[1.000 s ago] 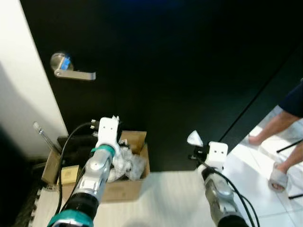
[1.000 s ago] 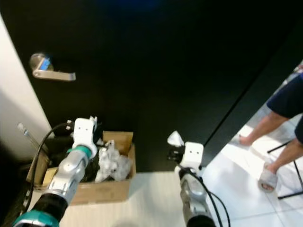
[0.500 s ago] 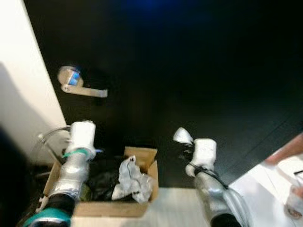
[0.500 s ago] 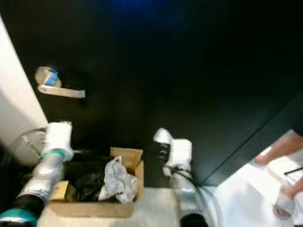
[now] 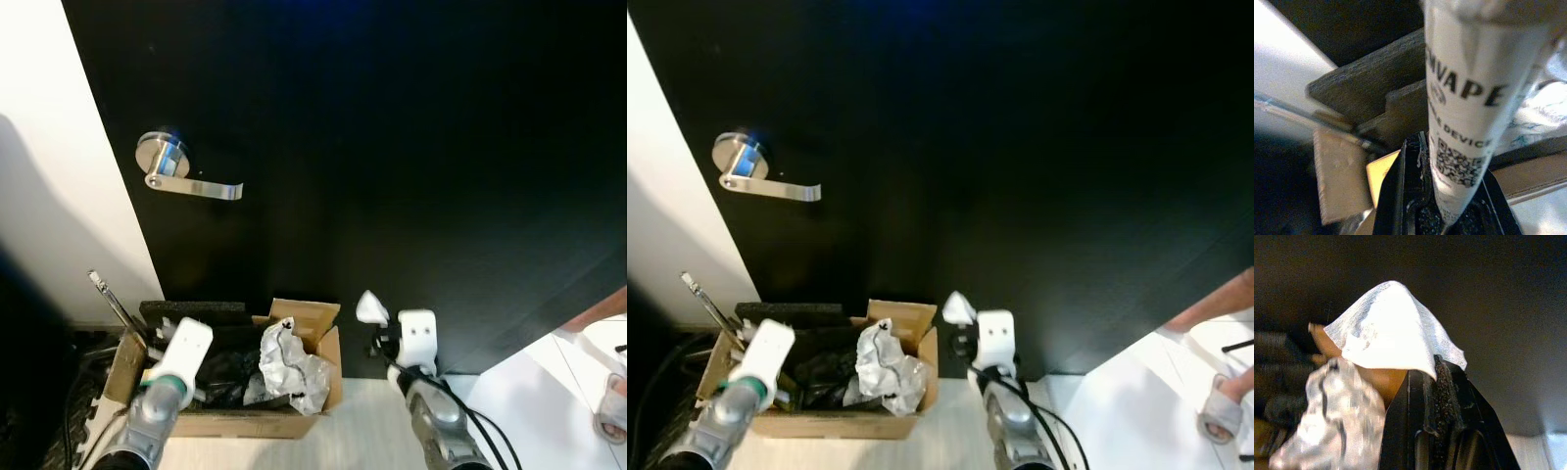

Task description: Clean up the room

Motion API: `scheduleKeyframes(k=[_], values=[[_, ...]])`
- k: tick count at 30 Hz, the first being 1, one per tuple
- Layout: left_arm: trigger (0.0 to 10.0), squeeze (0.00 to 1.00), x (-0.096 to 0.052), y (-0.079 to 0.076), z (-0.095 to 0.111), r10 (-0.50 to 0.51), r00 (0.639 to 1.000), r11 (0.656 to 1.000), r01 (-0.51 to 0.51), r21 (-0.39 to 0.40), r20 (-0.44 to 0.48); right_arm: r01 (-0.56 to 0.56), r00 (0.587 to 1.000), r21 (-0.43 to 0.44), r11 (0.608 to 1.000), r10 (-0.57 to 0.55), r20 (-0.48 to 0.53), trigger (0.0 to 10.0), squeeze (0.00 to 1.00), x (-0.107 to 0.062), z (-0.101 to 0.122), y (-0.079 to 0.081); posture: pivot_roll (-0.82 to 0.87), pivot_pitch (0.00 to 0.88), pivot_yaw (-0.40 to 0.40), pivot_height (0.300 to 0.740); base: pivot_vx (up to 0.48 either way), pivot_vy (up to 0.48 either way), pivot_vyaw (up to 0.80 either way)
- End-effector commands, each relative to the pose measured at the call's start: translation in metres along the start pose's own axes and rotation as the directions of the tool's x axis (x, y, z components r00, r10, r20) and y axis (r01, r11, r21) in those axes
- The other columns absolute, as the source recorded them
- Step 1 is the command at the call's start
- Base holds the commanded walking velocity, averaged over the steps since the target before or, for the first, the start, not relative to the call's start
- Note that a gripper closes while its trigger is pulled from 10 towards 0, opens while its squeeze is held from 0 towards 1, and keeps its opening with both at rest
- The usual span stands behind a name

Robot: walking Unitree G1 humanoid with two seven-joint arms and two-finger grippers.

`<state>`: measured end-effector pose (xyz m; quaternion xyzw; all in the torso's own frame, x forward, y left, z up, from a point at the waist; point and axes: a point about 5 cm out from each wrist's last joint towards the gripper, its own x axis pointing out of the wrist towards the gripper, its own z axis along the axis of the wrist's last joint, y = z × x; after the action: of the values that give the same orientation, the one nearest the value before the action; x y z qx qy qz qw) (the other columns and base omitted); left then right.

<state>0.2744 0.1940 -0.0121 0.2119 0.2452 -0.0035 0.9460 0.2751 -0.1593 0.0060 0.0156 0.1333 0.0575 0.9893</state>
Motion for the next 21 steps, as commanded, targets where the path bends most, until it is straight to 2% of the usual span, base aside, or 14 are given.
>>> scheduleKeyframes(k=[1, 2, 3, 4, 5, 7, 9, 12, 15, 16, 19, 20, 21], values=[[10.0, 0.00, 0.003, 0.000, 0.009, 0.015, 0.999, 1.000, -0.015, 0.002, 0.028, 0.012, 1.000, -0.003, 1.000, -0.012, -0.017, 10.0, 0.00, -0.002, -0.003, -0.004, 0.06, 0.040, -0.042, 0.740, 0.000, 0.000, 0.00], [10.0, 0.08, 0.006, 0.002, 0.018, 0.054, 0.998, 0.998, -0.054, -0.011, 0.045, 0.008, 1.000, -0.005, 1.000, -0.008, -0.020, 10.0, 0.00, -0.003, -0.005, -0.004, 0.06, 0.039, -0.042, 0.740, 0.000, 0.000, 0.00], [10.0, 0.08, 0.006, 0.002, 0.018, 0.054, 0.998, 0.998, -0.054, -0.011, 0.045, 0.008, 1.000, -0.005, 1.000, -0.008, -0.020, 10.0, 0.00, -0.003, -0.005, -0.004, 0.06, 0.039, -0.042, 0.740, 0.000, 0.000, 0.00], [10.0, 1.00, 0.009, 0.005, 0.028, 0.083, 0.994, 0.996, -0.080, -0.037, 0.070, -0.003, 1.000, -0.008, 1.000, 0.003, -0.009, 10.0, 0.00, -0.002, -0.003, -0.002, 0.06, 0.040, -0.040, 0.740, 0.000, 0.000, 0.00], [10.0, 1.00, 0.012, 0.008, 0.039, 0.099, 0.990, 0.993, -0.092, -0.071, 0.099, -0.014, 1.000, -0.010, 1.000, 0.014, 0.006, 10.0, 0.00, 0.000, 0.001, 0.000, 0.05, 0.037, -0.038, 0.740, 0.000, 0.000, 0.00], [10.0, 1.00, 0.013, 0.009, 0.045, 0.106, 0.987, 0.991, -0.095, -0.092, 0.118, -0.021, 1.000, -0.011, 1.000, 0.021, 0.017, 10.0, 0.00, 0.001, 0.004, 0.002, 0.05, 0.037, -0.038, 0.740, 0.000, 0.000, 0.00], [10.0, 1.00, 0.016, 0.013, 0.061, 0.122, 0.979, 0.983, -0.096, -0.157, 0.163, -0.037, 0.998, -0.006, 0.999, 0.037, 0.048, 10.0, 0.00, 0.006, 0.012, 0.008, 0.06, 0.033, -0.037, 0.740, 0.000, 0.000, 0.00], [10.0, 1.00, 0.018, 0.016, 0.070, 0.139, 0.973, 0.979, -0.107, -0.176, 0.185, -0.049, 0.996, 0.000, 0.999, 0.049, 0.068, 10.0, 0.00, 0.009, 0.018, 0.012, 0.06, 0.033, -0.037, 0.740, 0.000, 0.000, 0.00], [10.0, 1.00, 0.018, 0.018, 0.071, 0.159, 0.968, 0.976, -0.124, -0.180, 0.193, -0.059, 0.995, 0.001, 0.998, 0.058, 0.078, 10.0, 0.00, 0.011, 0.020, 0.014, 0.06, 0.033, -0.038, 0.740, 0.000, 0.000, 0.00], [10.0, 1.00, 0.017, 0.018, 0.070, 0.162, 0.968, 0.968, -0.118, -0.219, 0.193, -0.062, 0.995, 0.000, 0.998, 0.061, 0.081, 10.0, 0.00, 0.011, 0.021, 0.015, 0.06, 0.033, -0.038, 0.740, 0.000, 0.000, 0.00], [10.0, 1.00, 0.017, 0.019, 0.069, 0.164, 0.968, 0.961, -0.112, -0.254, 0.192, -0.064, 0.995, 0.000, 0.998, 0.064, 0.083, 10.0, 0.00, 0.011, 0.021, 0.015, 0.06, 0.034, -0.039, 0.740, 0.000, 0.000, 0.00], [10.0, 1.00, 0.016, 0.018, 0.068, 0.157, 0.968, 0.951, -0.095, -0.294, 0.195, -0.066, 0.994, 0.000, 0.998, 0.066, 0.084, 10.0, 0.00, 0.011, 0.021, 0.016, 0.06, 0.034, -0.039, 0.740, 0.000, 0.000, 0.00], [10.0, 0.52, 0.016, 0.018, 0.067, 0.154, 0.968, 0.943, -0.085, -0.321, 0.197, -0.068, 0.994, 0.000, 0.998, 0.068, 0.085, 10.0, 0.00, 0.011, 0.022, 0.016, 0.07, 0.033, -0.039, 0.740, 0.000, 0.000, 0.00]])
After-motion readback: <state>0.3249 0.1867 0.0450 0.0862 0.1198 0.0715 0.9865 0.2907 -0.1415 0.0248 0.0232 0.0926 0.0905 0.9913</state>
